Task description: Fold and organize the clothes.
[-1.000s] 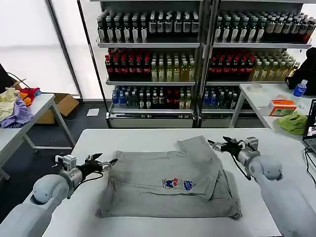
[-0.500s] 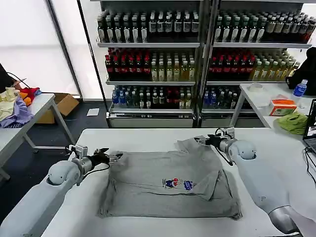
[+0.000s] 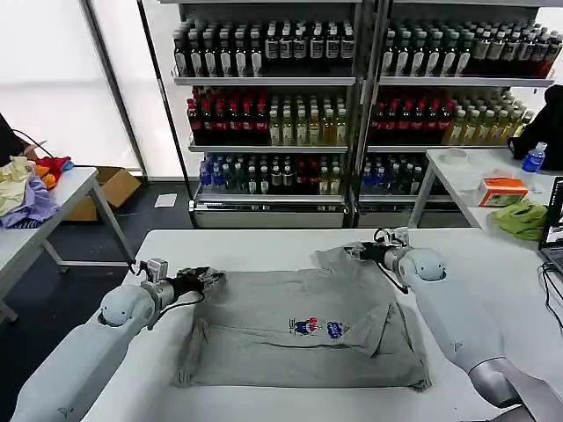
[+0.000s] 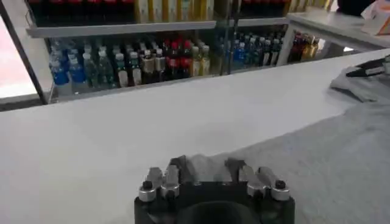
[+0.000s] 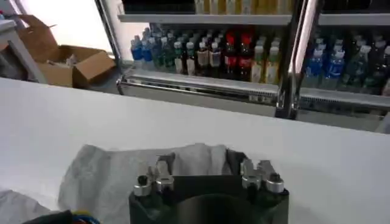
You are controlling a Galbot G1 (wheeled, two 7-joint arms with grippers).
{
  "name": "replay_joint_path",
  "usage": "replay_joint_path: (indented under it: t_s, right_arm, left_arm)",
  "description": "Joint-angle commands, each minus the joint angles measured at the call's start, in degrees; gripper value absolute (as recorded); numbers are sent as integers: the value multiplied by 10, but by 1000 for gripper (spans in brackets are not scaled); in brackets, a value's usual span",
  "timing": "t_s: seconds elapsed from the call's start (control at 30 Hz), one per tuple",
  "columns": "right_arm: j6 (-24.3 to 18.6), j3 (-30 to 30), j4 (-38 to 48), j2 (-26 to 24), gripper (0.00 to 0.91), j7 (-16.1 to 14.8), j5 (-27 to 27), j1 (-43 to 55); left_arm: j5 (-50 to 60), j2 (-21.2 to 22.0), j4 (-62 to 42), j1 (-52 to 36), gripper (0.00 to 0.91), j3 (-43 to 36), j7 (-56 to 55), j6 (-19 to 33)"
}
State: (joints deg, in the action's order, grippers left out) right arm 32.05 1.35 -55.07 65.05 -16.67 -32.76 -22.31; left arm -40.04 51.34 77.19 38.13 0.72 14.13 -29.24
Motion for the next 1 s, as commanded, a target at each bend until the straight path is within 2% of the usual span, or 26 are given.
replay_joint_path:
  t_s: [0.03,0.27,0.37,0.57,0.87,1.0]
  right_arm:
    - [11,0,-7,6,0,9,-10,-4]
    - [10,36,-46,6,0,31,-45,-14]
    - [11,62,-102,-1,0,50,-74,-28]
    - [11,98,-227,-23,0,106,-133,-80]
    - [12,187,-443,-98,0,158,-233,-239]
    - [12,252,-528,-123,0,171,-246,-346]
  left_arm:
    - [1,5,-9,-8,10,-11,-1,-7]
    - [-1,4,3,-8,10,-8,-10,-7]
    - [-1,2,23,-6,10,2,-36,0]
    - [-10,-10,98,19,10,33,-91,-4]
    - [-17,-48,225,98,10,77,-122,-3]
    - [-17,-68,286,160,10,119,-133,-3]
